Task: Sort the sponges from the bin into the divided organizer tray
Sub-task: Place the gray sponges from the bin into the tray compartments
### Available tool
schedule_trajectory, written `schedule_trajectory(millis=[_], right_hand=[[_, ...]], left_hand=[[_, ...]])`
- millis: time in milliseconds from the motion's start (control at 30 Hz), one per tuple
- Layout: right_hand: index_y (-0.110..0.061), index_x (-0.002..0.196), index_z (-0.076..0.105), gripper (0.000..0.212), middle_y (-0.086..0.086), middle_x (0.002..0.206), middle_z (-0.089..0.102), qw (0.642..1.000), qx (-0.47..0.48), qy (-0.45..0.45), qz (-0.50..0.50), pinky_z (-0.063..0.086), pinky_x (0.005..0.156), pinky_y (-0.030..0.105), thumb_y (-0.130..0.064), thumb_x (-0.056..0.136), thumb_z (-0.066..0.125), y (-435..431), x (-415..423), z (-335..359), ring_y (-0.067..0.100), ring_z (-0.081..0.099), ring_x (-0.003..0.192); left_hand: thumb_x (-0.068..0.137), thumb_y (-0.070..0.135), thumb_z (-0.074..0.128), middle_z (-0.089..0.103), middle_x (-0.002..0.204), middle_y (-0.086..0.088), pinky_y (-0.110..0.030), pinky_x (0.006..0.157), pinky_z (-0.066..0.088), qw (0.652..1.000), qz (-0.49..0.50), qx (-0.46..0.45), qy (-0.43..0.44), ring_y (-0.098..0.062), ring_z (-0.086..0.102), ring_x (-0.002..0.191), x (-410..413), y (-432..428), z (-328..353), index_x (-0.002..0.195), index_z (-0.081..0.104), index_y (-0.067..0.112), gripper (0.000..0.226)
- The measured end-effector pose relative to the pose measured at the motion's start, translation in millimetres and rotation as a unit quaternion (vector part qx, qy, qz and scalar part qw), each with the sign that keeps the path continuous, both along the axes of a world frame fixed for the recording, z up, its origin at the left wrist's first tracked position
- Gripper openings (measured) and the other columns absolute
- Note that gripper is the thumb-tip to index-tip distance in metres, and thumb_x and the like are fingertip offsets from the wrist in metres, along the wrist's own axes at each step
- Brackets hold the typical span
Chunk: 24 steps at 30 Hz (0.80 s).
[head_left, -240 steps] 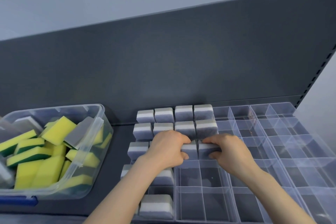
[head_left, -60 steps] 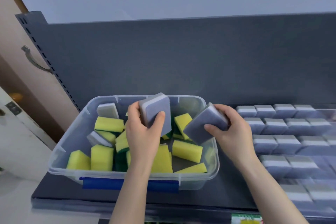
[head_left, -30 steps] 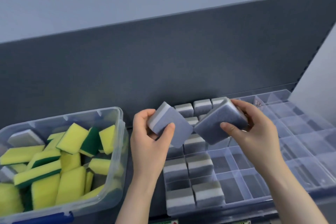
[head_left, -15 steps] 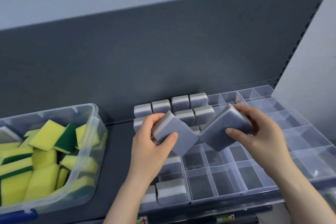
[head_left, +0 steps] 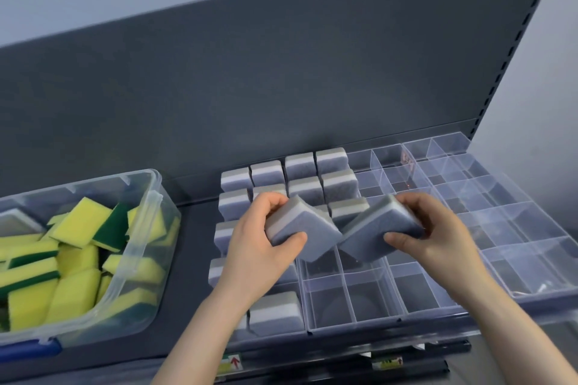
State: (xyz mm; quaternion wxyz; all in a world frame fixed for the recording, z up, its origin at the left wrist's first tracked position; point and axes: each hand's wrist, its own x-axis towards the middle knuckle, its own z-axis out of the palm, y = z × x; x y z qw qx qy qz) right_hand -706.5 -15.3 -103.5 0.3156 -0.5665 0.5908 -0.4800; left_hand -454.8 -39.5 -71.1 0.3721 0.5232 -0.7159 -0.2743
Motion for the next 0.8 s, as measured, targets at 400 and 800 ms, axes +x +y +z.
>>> schedule_trajectory(millis=[400, 800], right_hand=[[-0.037, 0.100, 0.059, 0.053, -0.027, 0.087, 0.060, 0.984, 0.014, 0.171, 0.049, 0.039, 0.071, 0.007, -0.004, 0.064, 0.080, 2.3, 4.4, 3.5, -0.005, 0.056, 0.085], [-0.033, 0.113, 0.063, 0.050, -0.013, 0.106, 0.067, 0.938, 0.061, 0.312, 0.135, 0.044, 0.080, 0.024, -0.014, 0.068, 0.076, -13.6, 12.6, 25.7, 0.013, 0.059, 0.101]], left_hand=[[0.076, 0.027, 0.068, 0.054, 0.098, 0.028, -0.010, 0.065, 0.040, 0.985, -0.077, 0.010, -0.151, 0.004, 0.052, 0.092, -3.1, 0.5, -14.2, 0.098, 0.043, 0.047, 0.039], [0.079, 0.041, 0.062, 0.060, 0.114, 0.019, -0.024, 0.075, 0.040, 0.932, -0.122, -0.017, -0.341, -0.010, 0.054, 0.104, -16.3, -15.5, -11.6, 0.122, 0.050, 0.040, 0.044]])
